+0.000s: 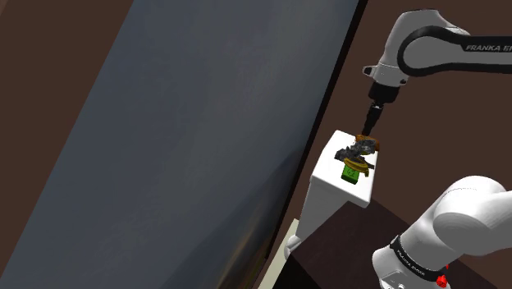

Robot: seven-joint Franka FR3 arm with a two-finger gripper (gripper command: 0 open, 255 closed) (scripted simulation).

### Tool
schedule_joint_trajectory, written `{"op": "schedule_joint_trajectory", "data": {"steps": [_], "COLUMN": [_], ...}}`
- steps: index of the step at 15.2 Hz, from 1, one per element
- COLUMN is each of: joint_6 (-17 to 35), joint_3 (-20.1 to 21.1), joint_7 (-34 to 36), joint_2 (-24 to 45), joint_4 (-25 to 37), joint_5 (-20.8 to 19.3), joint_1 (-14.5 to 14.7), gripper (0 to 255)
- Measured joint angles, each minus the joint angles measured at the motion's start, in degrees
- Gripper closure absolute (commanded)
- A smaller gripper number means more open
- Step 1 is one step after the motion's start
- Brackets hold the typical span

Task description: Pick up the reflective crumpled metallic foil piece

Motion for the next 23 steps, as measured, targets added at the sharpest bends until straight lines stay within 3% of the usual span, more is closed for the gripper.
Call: {"op": "schedule_joint_trajectory", "data": {"steps": [7, 13, 17, 23], "joint_6": [9.99, 18.21, 23.91, 31.08], "joint_3": [-7.28, -12.99, -16.34, -20.09], "joint_7": [-8.13, -15.04, -19.94, -29.65], "joint_2": [9.38, 20.47, 28.26, 43.23], "joint_4": [-0.54, 2.57, 4.70, 12.20], "joint_5": [-4.90, -6.45, -5.94, -0.87], "joint_1": [-2.20, -3.12, -3.60, -5.08], "gripper": [0, 0, 0, 0]}}
